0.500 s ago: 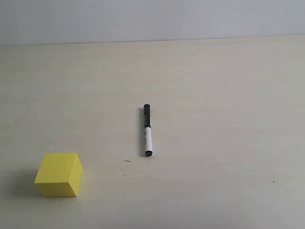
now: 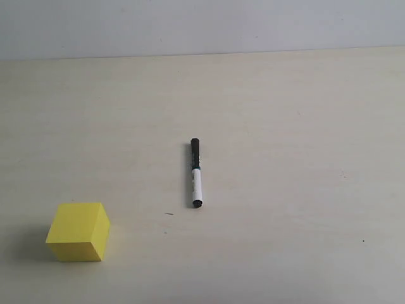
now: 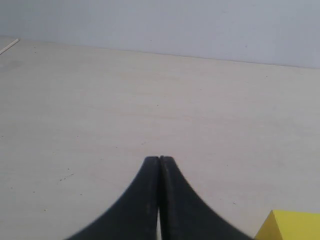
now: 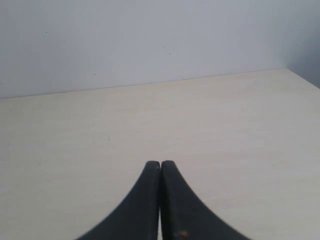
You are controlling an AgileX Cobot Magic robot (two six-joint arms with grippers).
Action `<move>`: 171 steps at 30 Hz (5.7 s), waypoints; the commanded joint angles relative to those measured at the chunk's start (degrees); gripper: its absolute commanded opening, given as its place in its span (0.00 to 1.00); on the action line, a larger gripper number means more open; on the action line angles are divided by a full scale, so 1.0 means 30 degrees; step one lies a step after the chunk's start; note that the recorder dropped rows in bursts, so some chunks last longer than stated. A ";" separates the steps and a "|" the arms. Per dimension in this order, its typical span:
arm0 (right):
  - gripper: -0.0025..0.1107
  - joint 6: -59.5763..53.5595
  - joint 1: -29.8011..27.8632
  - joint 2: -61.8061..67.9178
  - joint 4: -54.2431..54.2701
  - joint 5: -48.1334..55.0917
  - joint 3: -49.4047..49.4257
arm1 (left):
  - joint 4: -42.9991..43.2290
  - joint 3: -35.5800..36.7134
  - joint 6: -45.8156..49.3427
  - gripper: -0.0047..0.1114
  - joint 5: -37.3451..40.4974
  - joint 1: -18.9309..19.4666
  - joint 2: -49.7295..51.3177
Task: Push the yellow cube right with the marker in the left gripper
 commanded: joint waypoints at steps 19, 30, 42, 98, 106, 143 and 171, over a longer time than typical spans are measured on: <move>0.02 0.0007 -0.0117 -0.0110 -0.0102 -0.0167 0.0078 | -0.0217 0.0003 -0.0057 0.04 -0.1819 -0.0120 -0.0100; 0.02 0.0007 -0.0117 -0.0110 -0.0102 -0.0129 0.0078 | -0.0265 0.0003 -0.2090 0.04 -1.1472 -0.0120 -0.0100; 0.02 0.0007 -0.0117 -0.0110 -0.0102 -0.0129 0.0078 | -0.0139 -0.2115 -0.9046 0.04 -1.8405 -0.0120 0.0105; 0.02 0.0007 -0.0117 -0.0110 -0.0102 -0.0129 0.0078 | -0.2952 -3.2097 -0.6671 0.45 1.3591 -1.4562 4.1243; 0.02 0.0007 -0.0117 -0.0110 -0.0102 -0.0129 0.0078 | -0.2116 -3.2097 -0.8019 0.45 1.3591 -1.4562 4.1946; 0.02 0.0007 -0.0117 -0.0110 -0.0102 -0.0129 0.0078 | -0.2108 -3.1867 -0.8019 0.41 1.2905 -1.4562 4.3160; 0.02 0.0007 -0.0117 -0.0110 -0.0102 -0.0129 0.0078 | -0.2252 -3.1607 -0.7666 0.41 1.2788 -1.4755 4.3413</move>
